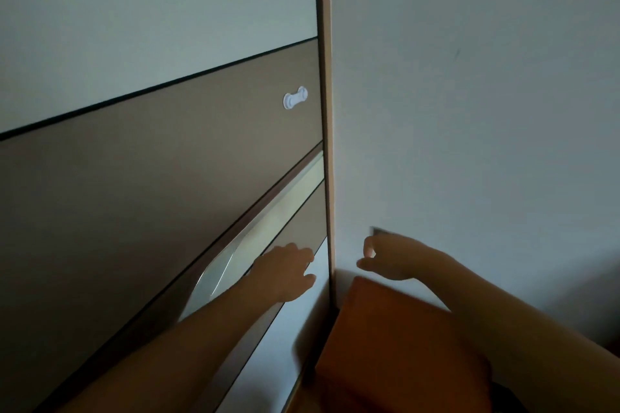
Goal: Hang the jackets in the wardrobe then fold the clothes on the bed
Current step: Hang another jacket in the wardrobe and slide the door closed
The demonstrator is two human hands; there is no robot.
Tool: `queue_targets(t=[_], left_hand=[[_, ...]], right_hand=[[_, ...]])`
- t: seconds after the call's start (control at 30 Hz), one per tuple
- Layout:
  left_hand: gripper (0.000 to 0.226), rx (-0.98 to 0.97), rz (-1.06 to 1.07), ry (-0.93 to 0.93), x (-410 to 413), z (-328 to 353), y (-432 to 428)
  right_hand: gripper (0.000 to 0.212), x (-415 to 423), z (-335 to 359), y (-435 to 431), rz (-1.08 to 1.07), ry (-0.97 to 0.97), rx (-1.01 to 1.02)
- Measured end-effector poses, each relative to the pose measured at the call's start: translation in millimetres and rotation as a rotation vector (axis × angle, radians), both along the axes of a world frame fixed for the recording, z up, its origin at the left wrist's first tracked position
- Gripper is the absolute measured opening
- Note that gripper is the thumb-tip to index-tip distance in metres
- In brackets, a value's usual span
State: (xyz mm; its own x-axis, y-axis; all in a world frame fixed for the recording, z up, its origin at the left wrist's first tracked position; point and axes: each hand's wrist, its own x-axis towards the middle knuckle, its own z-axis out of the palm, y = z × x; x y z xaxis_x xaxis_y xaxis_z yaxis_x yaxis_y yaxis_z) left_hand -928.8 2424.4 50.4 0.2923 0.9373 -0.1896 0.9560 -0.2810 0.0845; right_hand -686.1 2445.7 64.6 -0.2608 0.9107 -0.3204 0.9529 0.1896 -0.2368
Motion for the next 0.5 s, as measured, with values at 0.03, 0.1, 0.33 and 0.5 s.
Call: queue_targets(t=[0.03,0.1,0.33,0.5], left_hand=[[0.044,0.018,-0.012,0.005,3,7,13],[0.046,0.069,-0.031,0.033,9,22,42],[0.036,0.392,-0.060,0.149,40,92,148],[0.019,0.627,-0.108,0.399,60,135,221]], right_hand=[[0.042,1,4,15,0.007,-0.006,-0.005],[0.043,2,10,46,0.007,-0.007,0.000],[0.048,7,22,155,0.055,0.044,0.054],[0.046,7,35,224,0.111,0.098,0.121]])
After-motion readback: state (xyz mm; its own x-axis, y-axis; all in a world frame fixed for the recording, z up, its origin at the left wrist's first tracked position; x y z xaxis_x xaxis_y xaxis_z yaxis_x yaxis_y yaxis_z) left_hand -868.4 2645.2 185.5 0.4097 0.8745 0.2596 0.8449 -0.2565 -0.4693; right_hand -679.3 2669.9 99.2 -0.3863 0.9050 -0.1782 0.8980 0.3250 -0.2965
